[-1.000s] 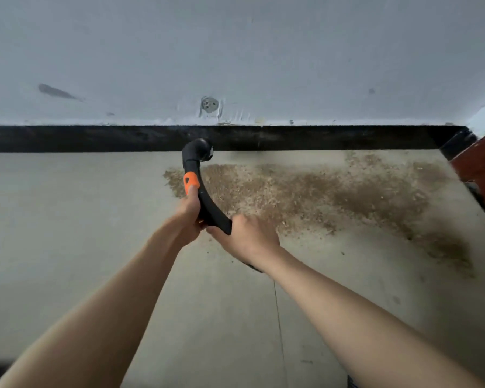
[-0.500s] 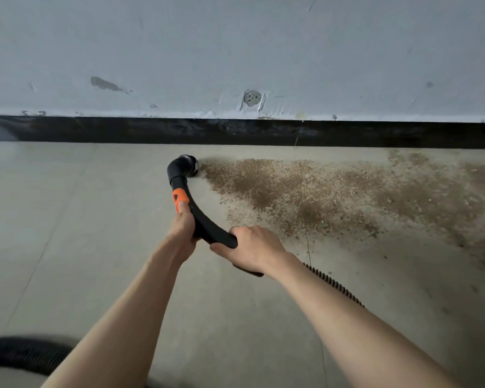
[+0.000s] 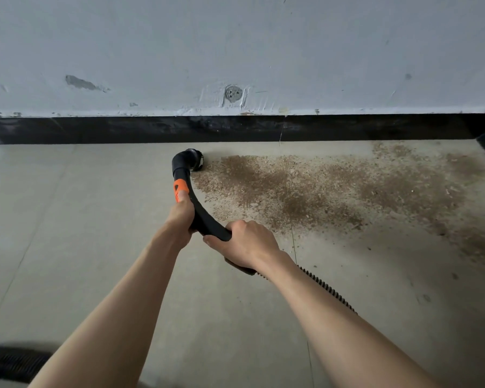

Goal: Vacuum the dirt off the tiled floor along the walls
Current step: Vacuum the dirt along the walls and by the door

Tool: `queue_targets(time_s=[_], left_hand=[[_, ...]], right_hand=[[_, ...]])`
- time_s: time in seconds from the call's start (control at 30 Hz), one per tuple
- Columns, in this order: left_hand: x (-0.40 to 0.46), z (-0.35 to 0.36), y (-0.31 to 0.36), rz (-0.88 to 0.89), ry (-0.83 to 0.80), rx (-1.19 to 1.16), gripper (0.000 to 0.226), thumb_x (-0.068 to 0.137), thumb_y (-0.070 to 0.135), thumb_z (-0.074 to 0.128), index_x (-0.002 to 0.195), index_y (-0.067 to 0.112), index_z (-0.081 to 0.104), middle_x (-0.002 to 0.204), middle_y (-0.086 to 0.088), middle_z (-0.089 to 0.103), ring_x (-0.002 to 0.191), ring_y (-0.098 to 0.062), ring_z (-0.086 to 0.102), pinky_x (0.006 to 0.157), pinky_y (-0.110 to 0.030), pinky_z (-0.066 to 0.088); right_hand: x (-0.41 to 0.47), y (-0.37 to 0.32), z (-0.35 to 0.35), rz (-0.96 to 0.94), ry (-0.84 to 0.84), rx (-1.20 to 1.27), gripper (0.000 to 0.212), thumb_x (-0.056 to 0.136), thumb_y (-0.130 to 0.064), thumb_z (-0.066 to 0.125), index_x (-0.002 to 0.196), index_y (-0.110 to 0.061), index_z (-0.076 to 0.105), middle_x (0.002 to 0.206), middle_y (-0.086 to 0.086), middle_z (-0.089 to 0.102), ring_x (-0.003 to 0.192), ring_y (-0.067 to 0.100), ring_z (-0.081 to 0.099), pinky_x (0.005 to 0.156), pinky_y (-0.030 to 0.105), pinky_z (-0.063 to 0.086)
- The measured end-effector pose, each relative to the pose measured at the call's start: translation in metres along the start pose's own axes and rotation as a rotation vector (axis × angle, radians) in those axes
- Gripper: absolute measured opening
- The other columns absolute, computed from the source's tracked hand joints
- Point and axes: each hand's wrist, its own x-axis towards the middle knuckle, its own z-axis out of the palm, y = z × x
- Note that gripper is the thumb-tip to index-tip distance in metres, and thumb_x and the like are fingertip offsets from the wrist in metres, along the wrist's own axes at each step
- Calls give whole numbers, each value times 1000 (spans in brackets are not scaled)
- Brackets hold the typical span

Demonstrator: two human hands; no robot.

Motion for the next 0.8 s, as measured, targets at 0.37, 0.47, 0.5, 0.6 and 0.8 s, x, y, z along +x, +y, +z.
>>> queue_targets(time_s=[0.37, 0.47, 0.5, 0.6, 0.8], left_hand=[[-17, 55, -10, -2, -68, 76, 67, 98, 54, 26, 142, 4, 32, 132, -15, 48, 113, -28, 50, 86, -36, 41], [-23, 69, -15, -25, -102, 81, 64, 98, 53, 29, 137, 3, 35, 115, -12, 52, 97, -24, 50, 82, -36, 41], [-25, 73, -16, -37, -120, 83, 62, 98, 53, 30, 134, 3, 37, 108, -10, 52, 94, -24, 52, 81, -36, 41], [-28, 86, -19, -53, -180, 98, 53, 99, 50, 33, 122, 3, 41, 93, -8, 52, 81, -21, 54, 78, -36, 41], [-38, 113, -23, -115, -306, 92, 51, 98, 49, 38, 120, 3, 41, 94, -10, 53, 82, -22, 54, 81, -38, 42]], right_hand=[[-21, 44, -16, 87, 70, 48, 51, 88, -69, 44, 78, -20, 55, 81, 2, 71, 79, 26, 64, 68, 34, 46], [-28, 59, -19, 113, 89, 74, 52, 88, -69, 45, 75, -20, 55, 79, 2, 71, 75, 24, 65, 66, 34, 49], [-30, 64, -20, 121, 94, 77, 52, 88, -69, 44, 74, -20, 54, 78, 2, 71, 73, 24, 65, 65, 34, 49], [-37, 78, -24, 150, 110, 92, 54, 88, -71, 43, 75, -19, 55, 77, 1, 71, 71, 22, 65, 65, 33, 50], [-50, 103, -34, 189, 149, 135, 57, 88, -71, 43, 74, -17, 57, 75, 1, 72, 68, 21, 66, 67, 35, 53]])
